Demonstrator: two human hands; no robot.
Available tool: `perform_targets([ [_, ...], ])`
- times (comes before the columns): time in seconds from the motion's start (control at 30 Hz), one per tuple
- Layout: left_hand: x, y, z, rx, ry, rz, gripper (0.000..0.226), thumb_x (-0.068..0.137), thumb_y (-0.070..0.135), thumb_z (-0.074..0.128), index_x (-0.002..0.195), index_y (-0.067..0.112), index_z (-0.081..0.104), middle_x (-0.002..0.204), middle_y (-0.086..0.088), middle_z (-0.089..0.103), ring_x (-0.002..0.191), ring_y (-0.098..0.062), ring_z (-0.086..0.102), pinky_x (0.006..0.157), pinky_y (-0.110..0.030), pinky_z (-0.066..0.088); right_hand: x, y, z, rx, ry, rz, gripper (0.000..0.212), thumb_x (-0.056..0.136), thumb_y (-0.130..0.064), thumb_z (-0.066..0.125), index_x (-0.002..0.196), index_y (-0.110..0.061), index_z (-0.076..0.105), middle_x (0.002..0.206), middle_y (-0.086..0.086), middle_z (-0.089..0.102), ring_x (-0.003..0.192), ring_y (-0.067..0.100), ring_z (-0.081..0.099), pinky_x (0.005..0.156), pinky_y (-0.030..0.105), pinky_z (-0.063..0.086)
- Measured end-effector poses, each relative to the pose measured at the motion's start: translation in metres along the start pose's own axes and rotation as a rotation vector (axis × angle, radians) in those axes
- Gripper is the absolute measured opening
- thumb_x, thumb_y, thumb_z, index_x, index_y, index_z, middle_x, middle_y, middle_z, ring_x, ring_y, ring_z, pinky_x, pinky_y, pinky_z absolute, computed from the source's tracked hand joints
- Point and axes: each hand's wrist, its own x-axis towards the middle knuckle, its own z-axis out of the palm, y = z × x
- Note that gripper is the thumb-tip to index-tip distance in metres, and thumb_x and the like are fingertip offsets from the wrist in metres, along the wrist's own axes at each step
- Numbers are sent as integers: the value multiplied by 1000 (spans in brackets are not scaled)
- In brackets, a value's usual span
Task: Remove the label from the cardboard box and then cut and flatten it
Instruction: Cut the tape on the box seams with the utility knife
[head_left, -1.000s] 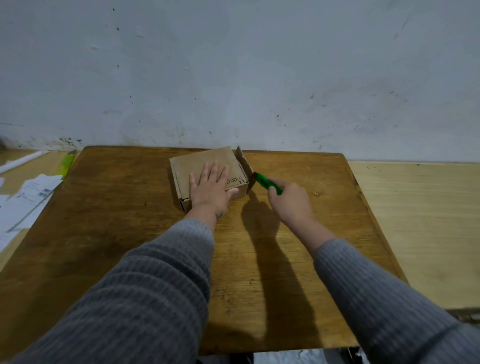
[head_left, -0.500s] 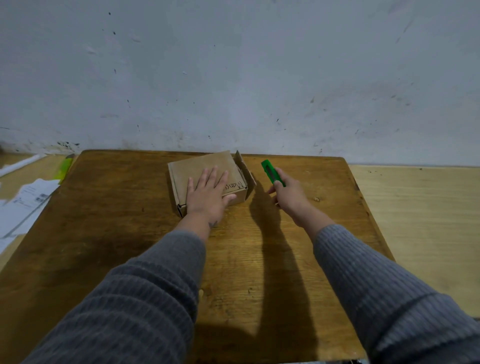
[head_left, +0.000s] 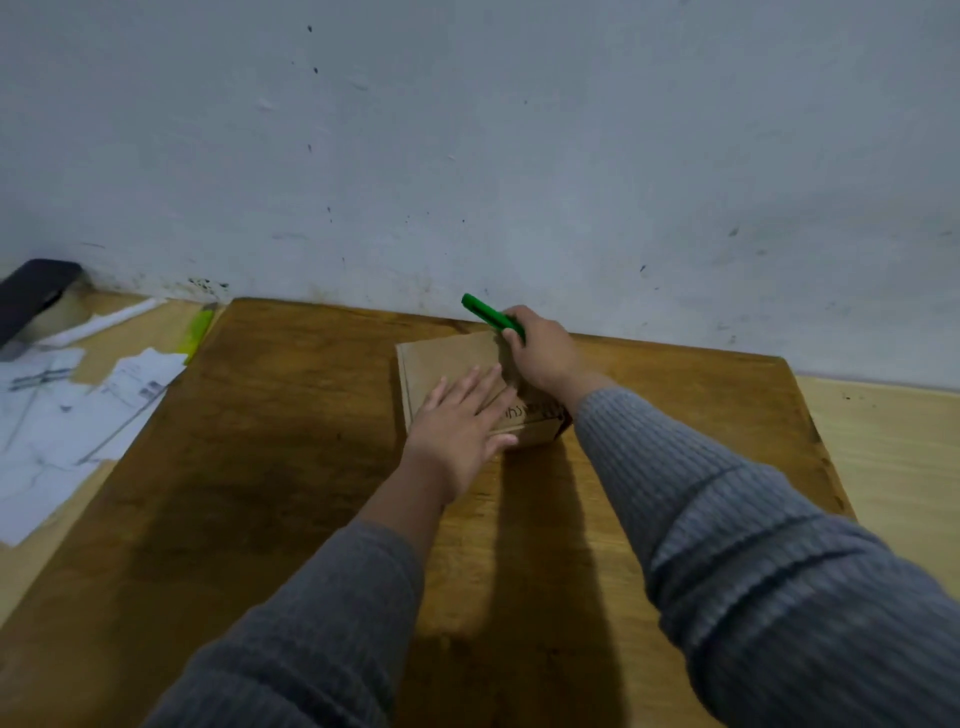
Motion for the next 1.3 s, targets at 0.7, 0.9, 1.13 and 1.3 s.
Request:
perform_targets([
  [0.7,-35,-34,-17,-580,-151,-540,73,102,48,22,148,16,-24,158,-3,-23,148,-19,-11,116,-57,-5,-91,13,11,205,140,220,33,97,-22,45,130,-23,50,108,2,66,75,10,61,57,23,50],
  [0.9,-42,-32,-11,-582,-82,-604,73,99,54,22,152,20,-15,162,1,-8,147,-26,13,116,-56,12,-115,11,17,232,68,99,44,98,-19,45,139,-33,40,130,1,59,96,14,62,76,25,55],
  [1.13,-52,-41,-6,-570,-51,-485,71,98,56,24,153,26,-11,159,1,18,137,-24,36,107,-51,35,-116,13,-1,238,-54,5,43,96,-17,49,136,-28,45,128,4,59,116,14,55,85,17,42],
  [1.3,-48,-37,-12,-551,-77,-513,67,101,49,22,152,26,-13,158,0,21,134,-25,39,106,-52,36,-92,-2,-13,53,-8,-124,38,95,-25,52,132,-32,51,122,2,65,78,-1,55,68,17,46],
])
